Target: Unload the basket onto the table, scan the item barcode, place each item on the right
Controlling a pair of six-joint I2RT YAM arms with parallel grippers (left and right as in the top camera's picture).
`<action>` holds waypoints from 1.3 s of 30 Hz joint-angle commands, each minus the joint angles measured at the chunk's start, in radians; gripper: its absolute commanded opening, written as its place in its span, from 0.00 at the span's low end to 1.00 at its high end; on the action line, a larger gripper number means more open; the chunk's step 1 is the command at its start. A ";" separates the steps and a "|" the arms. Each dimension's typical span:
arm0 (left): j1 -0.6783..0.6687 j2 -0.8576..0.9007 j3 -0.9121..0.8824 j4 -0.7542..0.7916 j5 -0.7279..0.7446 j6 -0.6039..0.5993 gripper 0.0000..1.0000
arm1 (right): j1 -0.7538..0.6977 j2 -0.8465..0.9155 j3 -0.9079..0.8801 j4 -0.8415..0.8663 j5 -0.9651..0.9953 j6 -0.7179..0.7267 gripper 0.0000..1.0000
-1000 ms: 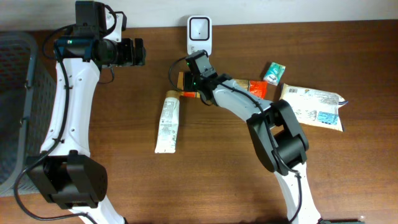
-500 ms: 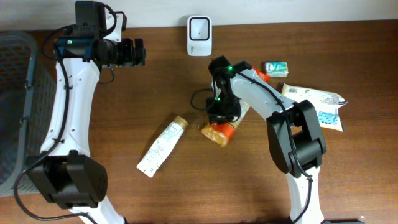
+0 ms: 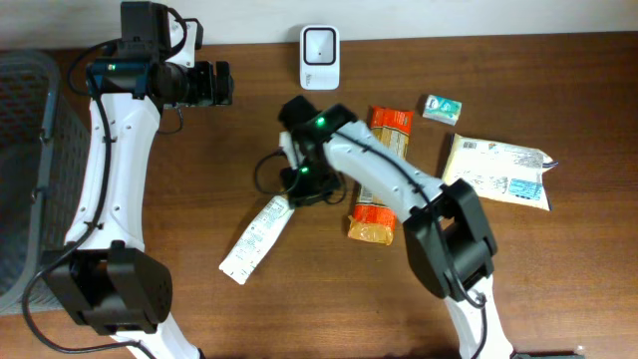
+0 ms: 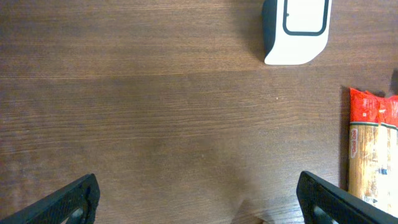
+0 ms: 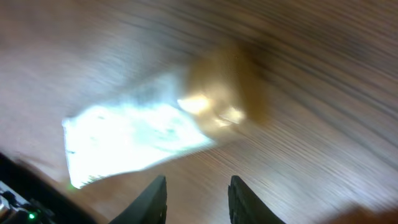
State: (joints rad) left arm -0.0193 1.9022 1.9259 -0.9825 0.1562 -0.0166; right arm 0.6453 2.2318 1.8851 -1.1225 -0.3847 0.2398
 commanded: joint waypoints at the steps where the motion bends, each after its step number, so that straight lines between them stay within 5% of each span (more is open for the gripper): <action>1: 0.001 0.000 0.001 0.002 0.000 0.002 0.99 | 0.062 -0.002 0.009 0.064 0.031 0.004 0.33; 12: 0.001 0.000 0.001 0.002 0.000 0.002 0.99 | 0.146 0.053 0.000 0.109 0.216 0.011 0.33; 17: 0.001 0.000 0.001 0.002 0.000 0.002 0.99 | 0.129 0.075 -0.001 0.147 0.406 0.011 0.33; 22: 0.001 0.000 0.001 0.002 0.000 0.002 0.99 | 0.045 0.070 0.009 0.257 0.389 -0.001 0.34; 26: 0.001 0.000 0.001 0.002 0.000 0.002 0.99 | -0.040 -0.056 0.058 0.192 0.150 0.005 0.41; 29: 0.001 0.000 0.001 0.002 0.000 0.002 0.99 | -0.154 -0.155 0.060 0.089 0.163 0.065 0.43; 33: 0.001 0.000 0.001 0.002 0.000 0.002 0.99 | -0.362 -0.143 0.003 -0.085 0.155 0.064 0.67; 35: 0.001 0.000 0.001 0.002 0.000 0.002 0.99 | -0.432 -0.142 -0.094 -0.074 0.134 0.051 0.76; 39: 0.001 0.000 0.001 0.002 0.000 0.002 0.99 | -0.539 -0.142 -0.300 0.061 -0.048 -0.027 0.77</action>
State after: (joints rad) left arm -0.0193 1.9022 1.9259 -0.9813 0.1562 -0.0166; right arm 0.1482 2.0884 1.6680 -1.1179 -0.3103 0.2581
